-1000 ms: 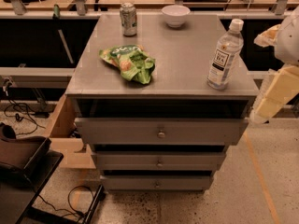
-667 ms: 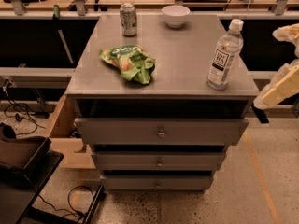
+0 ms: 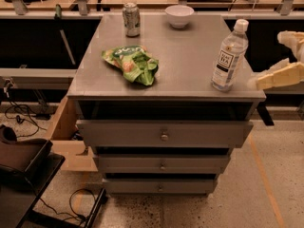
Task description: Pick blue plastic bottle
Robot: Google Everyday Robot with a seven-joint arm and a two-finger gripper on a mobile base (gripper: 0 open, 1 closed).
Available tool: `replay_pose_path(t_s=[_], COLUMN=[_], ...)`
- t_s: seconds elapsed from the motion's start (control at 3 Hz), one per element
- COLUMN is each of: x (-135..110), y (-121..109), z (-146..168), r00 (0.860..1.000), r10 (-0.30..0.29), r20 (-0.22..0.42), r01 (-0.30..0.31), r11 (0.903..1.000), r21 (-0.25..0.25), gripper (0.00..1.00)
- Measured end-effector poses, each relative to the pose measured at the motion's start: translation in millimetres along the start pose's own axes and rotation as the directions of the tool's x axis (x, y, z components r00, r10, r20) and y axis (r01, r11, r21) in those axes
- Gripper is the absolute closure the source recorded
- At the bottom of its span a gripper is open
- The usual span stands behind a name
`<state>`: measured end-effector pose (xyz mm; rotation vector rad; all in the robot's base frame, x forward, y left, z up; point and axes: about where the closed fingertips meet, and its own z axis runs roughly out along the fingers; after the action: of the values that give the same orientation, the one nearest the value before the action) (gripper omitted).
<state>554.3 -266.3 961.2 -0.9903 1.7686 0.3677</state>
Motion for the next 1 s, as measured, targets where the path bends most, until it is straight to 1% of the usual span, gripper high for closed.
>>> replay_pose_path(t_s=[0.33,0.67,1.0], x=[6.1,6.1,7.8], y=[-9.0,-8.9,-10.5], z=[15.7,15.8,26.3], r00=[0.982,0.982,0.978], r10=[0.120,0.120,0.132], r20=[0.142,0.142,0.163], r01=[-0.115,-0.115,-0.123], r11=[0.9923,0.9923,0.9903], r21=[-0.045,-0.046,-0.066], gripper=[0.00,0.00,0.00])
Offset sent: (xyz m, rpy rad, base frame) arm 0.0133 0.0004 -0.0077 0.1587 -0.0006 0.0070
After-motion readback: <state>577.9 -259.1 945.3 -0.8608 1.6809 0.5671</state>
